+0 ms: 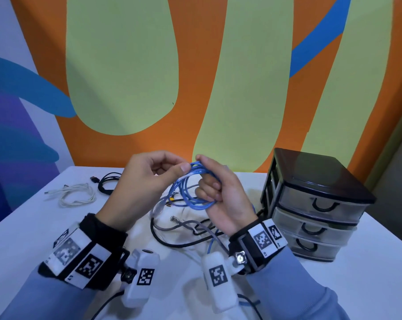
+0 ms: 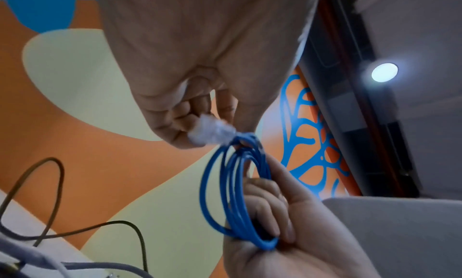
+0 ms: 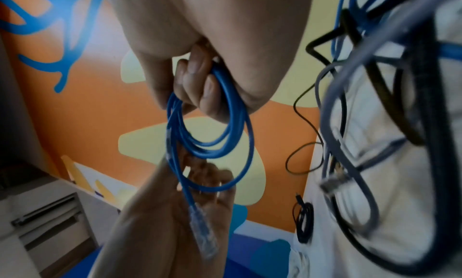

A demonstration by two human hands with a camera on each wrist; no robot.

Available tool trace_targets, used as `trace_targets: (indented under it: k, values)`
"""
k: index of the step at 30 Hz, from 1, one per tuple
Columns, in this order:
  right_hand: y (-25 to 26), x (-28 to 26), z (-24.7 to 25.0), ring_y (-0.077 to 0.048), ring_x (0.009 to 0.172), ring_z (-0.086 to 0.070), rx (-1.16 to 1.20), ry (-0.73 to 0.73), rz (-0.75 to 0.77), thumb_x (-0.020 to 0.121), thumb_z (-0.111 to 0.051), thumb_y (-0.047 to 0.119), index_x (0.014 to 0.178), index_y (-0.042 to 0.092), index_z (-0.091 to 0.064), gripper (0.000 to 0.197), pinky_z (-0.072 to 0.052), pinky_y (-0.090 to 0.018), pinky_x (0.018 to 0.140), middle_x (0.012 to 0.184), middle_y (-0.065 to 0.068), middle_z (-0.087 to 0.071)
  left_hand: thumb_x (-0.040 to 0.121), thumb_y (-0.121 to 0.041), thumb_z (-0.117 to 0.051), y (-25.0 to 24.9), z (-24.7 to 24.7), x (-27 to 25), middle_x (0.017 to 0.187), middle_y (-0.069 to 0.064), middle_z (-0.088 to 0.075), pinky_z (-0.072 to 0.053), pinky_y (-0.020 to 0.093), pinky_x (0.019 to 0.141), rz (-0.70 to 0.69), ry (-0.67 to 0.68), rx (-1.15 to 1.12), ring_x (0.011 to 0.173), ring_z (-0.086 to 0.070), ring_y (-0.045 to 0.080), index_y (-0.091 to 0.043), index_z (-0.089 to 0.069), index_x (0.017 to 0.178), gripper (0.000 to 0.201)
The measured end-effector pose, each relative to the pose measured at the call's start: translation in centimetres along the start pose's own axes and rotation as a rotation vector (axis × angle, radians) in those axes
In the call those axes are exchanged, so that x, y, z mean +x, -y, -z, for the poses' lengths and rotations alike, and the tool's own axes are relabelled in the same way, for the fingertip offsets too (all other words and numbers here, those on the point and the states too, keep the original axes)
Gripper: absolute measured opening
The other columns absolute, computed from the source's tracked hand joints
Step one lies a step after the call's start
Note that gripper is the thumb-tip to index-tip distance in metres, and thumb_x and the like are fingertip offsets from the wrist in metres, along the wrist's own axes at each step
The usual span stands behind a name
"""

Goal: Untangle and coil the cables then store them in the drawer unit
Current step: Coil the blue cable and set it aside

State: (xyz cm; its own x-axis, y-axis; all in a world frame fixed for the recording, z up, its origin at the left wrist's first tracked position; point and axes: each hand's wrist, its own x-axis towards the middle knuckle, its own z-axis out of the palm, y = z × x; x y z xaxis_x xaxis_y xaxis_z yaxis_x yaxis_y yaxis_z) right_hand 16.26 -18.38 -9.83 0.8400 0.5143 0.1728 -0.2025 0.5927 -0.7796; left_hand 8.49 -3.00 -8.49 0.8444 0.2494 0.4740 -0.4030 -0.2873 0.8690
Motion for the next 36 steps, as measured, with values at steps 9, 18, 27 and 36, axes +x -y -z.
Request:
trace_targets:
  k: [9,18,27,36]
  values:
    - [1.1,0.2,0.2,-0.004,0.035,-0.02,0.112,-0.058,0.113,0.085,-0.07,0.019,0.09,0.009,-0.066,0.011,-0.014,-0.021,0.043,0.049,0.008,-0.023,0.095,-0.024,-0.072,0.0,0.8,0.1,0.103,0.022,-0.079,-0.048,0.048,0.097,0.193,0.139,-0.158,0.094,-0.069,0.025,-0.008,-0.08,0.111,0.024]
    - [0.4,-0.6,-0.3,-0.008,0.04,-0.011,0.013,0.104,-0.03,0.094,-0.064,0.028,0.096,0.011,-0.078,0.022,-0.013,-0.022,0.043,0.047,0.008,-0.021,0.083,-0.012,-0.087,0.0,0.4,-0.1,0.089,0.02,-0.063,-0.049,0.038,0.077,0.272,0.142,-0.321,0.079,-0.059,0.026,-0.006,-0.068,0.092,0.022]
    - [-0.4,-0.5,-0.1,-0.009,0.046,-0.029,-0.644,0.003,0.275,0.101,-0.068,0.024,0.086,0.021,-0.078,0.019,-0.026,-0.023,0.048,0.051,0.008,-0.038,0.083,-0.033,-0.081,-1.3,0.5,-0.1,0.117,0.001,-0.068,-0.054,0.036,0.101,-0.081,0.011,0.063,0.111,-0.065,0.012,-0.034,-0.077,0.115,0.032]
    - [-1.9,-0.2,0.0,-0.017,0.069,-0.065,-0.859,0.161,0.281,0.096,-0.069,0.016,0.089,0.016,-0.075,0.009,-0.053,-0.04,0.064,0.076,0.0,-0.072,0.089,-0.023,-0.078,-1.3,-1.9,-0.7,0.104,-0.007,-0.054,-0.038,0.019,0.09,-0.468,-0.037,0.491,0.101,-0.052,0.019,-0.025,-0.082,0.1,0.011]
